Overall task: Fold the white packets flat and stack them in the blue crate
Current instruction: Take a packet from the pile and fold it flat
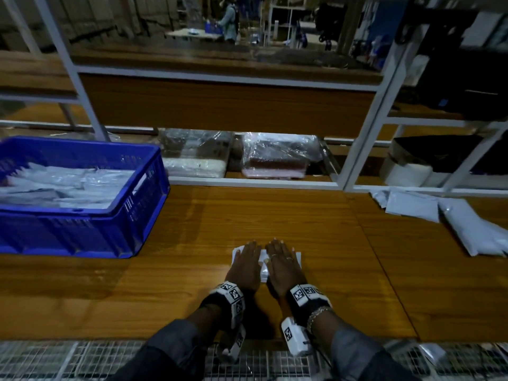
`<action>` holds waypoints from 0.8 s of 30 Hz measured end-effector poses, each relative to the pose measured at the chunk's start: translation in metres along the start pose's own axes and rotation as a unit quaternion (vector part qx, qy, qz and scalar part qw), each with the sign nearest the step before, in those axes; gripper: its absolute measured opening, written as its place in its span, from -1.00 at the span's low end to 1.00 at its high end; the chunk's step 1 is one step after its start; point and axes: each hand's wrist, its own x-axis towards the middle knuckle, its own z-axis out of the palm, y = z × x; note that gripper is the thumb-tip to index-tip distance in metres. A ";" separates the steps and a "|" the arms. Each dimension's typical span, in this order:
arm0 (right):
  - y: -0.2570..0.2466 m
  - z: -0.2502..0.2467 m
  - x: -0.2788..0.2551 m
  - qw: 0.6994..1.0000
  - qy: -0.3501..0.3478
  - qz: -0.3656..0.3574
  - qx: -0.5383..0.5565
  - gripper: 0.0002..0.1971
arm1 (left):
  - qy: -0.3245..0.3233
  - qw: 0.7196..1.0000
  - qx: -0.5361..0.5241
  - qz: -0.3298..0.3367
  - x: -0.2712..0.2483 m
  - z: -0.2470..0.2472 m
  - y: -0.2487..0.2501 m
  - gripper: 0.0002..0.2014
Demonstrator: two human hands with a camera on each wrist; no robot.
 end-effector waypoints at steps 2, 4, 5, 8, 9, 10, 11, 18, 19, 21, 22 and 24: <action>-0.002 0.005 -0.002 1.000 -0.003 -0.011 -0.005 -0.41 | 0.000 1.000 -0.001 0.002 -0.001 0.011 -0.006 -0.38; -0.001 0.015 0.000 1.000 0.004 0.002 -0.011 -0.40 | -0.002 1.000 -0.018 0.006 0.003 0.030 -0.011 -0.46; 0.000 0.020 0.002 1.000 0.001 0.015 -0.010 -0.39 | 0.007 1.000 -0.013 0.005 0.005 0.036 -0.010 -0.51; -0.003 0.026 0.004 0.999 0.008 0.034 -0.001 -0.38 | -0.003 1.000 -0.001 0.029 -0.001 0.036 0.000 -0.45; -0.005 0.024 0.005 0.999 0.006 0.035 -0.004 -0.38 | -0.020 0.999 -0.015 0.025 -0.002 0.034 0.000 -0.39; -0.005 0.022 0.006 0.999 0.004 0.037 -0.013 -0.38 | -0.017 1.000 -0.019 0.017 -0.001 0.035 -0.004 -0.34; -0.004 0.019 0.008 0.999 -0.008 0.040 -0.017 -0.38 | 0.000 1.000 -0.022 0.010 0.002 0.030 -0.006 -0.31; 0.015 0.011 -0.010 0.992 0.008 -0.012 0.122 -0.16 | -0.064 0.968 -0.244 -0.002 -0.010 -0.014 -0.024 -0.21; 0.019 0.014 -0.018 0.991 0.019 -0.010 0.129 -0.21 | -0.053 0.965 -0.257 0.008 -0.014 -0.015 -0.033 -0.12; 0.026 0.017 -0.029 0.993 0.008 -0.025 0.111 -0.15 | -0.062 0.972 -0.222 0.051 -0.023 -0.014 -0.047 0.00; 0.028 0.015 -0.033 0.995 -0.003 -0.032 0.097 -0.11 | -0.071 0.976 -0.190 0.075 -0.026 -0.012 -0.054 0.01; 0.033 0.009 -0.033 0.996 -0.017 -0.038 0.081 -0.09 | -0.071 0.982 -0.152 0.085 -0.028 -0.014 -0.059 -0.06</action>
